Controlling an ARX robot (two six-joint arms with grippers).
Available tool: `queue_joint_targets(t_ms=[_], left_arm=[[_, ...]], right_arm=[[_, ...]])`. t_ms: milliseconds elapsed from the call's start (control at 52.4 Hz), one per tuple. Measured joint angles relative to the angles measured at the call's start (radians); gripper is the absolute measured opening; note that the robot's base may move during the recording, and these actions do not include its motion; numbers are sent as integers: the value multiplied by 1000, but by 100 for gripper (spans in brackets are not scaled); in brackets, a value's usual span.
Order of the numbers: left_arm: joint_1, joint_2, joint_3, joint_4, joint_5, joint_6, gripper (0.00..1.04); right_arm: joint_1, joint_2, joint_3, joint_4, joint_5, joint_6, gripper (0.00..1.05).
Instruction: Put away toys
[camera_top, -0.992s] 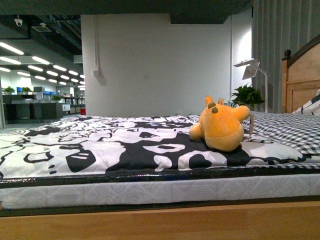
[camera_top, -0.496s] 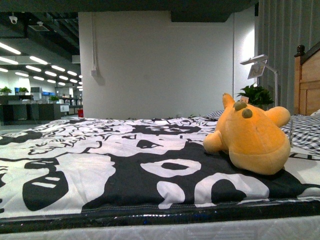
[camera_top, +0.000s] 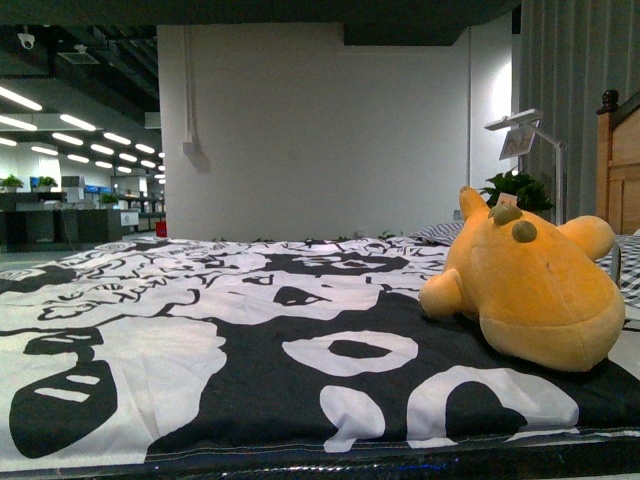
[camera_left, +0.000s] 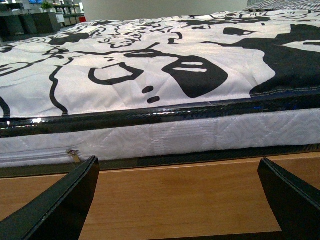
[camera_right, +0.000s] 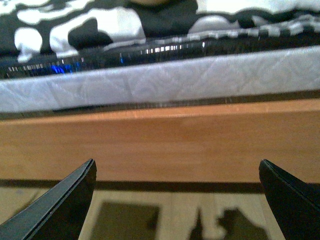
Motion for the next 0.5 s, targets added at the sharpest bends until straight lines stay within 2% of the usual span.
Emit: queue_joint_targets(t_ms=[210, 363, 496], left_arm=[[0, 0, 0, 0, 0, 0, 98], [0, 0, 0, 0, 0, 0, 98], [0, 0, 0, 0, 0, 0, 98]], right_arm=[[-40, 268, 154, 277, -14, 13, 98], [2, 512, 294, 443, 31, -6, 98], [35, 683, 419, 517, 70, -26, 98]])
